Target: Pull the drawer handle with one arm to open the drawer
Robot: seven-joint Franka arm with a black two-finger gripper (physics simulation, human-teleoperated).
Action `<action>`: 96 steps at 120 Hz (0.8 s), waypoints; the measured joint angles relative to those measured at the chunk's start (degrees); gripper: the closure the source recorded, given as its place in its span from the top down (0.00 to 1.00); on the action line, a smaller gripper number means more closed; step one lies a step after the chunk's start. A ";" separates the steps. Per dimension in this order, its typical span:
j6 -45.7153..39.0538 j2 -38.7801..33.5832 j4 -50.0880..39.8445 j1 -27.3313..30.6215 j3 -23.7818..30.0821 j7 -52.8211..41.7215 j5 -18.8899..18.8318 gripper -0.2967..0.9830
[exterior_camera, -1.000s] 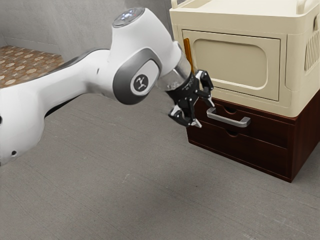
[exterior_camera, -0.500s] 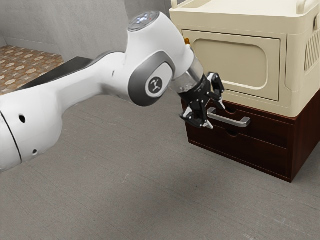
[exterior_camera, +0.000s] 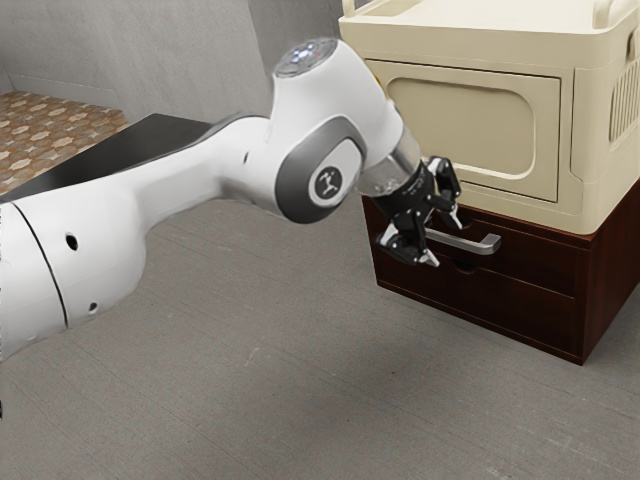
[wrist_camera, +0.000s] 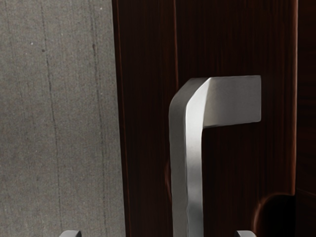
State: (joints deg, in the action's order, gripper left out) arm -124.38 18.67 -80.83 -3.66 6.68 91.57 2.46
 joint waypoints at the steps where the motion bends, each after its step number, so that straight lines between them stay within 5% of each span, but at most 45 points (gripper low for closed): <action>1: -0.01 0.05 0.02 0.00 0.00 0.00 0.00 0.52; 28: -0.42 0.83 0.13 -0.02 0.00 0.06 0.02 0.51; 96: -0.54 0.33 0.12 0.06 -0.01 0.31 0.36 0.18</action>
State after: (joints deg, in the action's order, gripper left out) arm -124.91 19.00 -80.71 -3.60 6.67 91.87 2.82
